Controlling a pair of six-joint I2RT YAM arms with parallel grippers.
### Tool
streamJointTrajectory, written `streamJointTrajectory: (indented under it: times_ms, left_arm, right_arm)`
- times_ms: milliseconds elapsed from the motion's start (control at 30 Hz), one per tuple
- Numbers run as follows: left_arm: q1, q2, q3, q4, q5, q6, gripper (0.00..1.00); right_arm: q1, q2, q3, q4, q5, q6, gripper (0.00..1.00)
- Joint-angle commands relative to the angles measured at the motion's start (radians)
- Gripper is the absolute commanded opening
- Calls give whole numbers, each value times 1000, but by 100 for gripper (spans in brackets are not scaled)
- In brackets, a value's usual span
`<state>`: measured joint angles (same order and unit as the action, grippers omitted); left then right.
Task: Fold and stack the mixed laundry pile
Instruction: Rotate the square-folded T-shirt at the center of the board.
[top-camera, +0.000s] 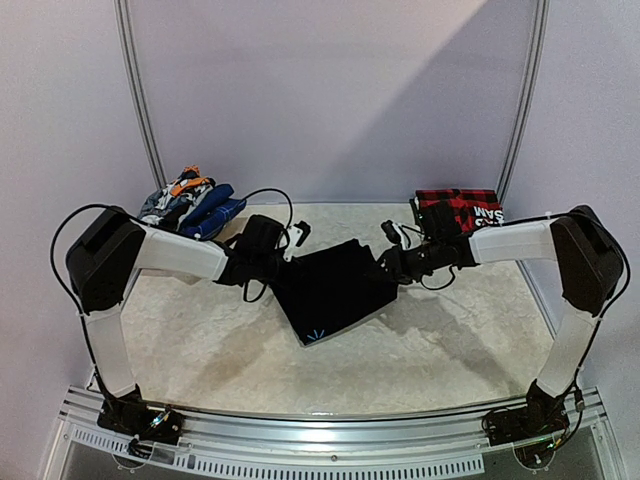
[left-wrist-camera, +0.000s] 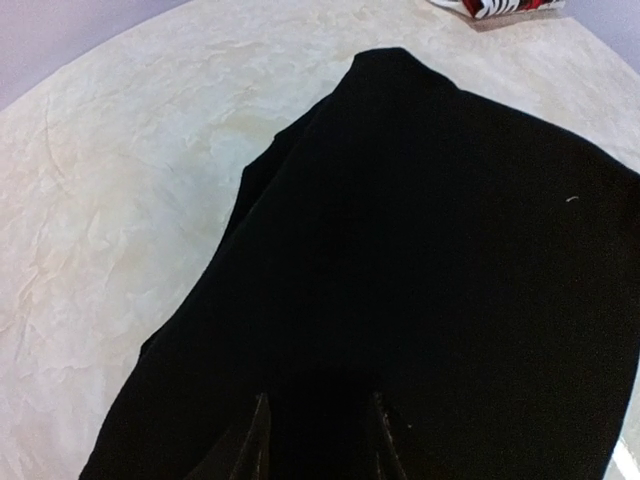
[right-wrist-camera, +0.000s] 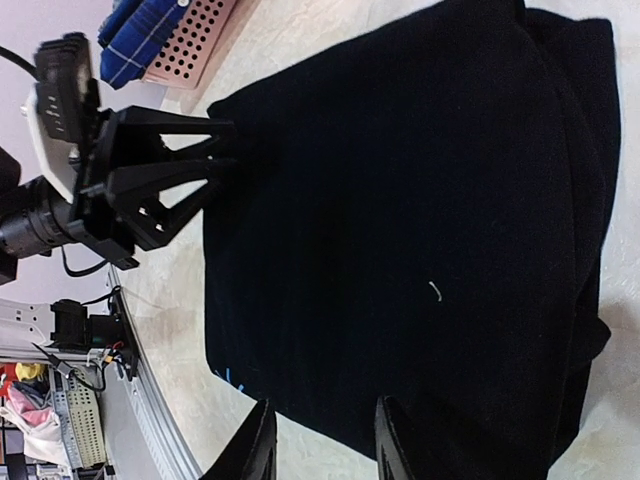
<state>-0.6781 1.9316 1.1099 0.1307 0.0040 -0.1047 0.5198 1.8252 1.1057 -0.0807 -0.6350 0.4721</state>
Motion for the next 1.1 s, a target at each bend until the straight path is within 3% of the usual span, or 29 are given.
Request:
streamJointTrajectory:
  times_ms: [0,233,633,1067]
  left_arm:
    - [15,12,1,30,-31,8,33]
    - [37,24,-14,33,-58,-8,31]
    - [54,57,-15,23,-95,-21,29]
    - [55,63,-17,35,-80,-19,28]
  right_arm:
    - [10,65,19,19,-1,13,33]
    - [-1,131,44,-55,68,-56,31]
    - [-48,227,-27,13,34,-58,31]
    - [-48,24,-42,-18,28,-14,31]
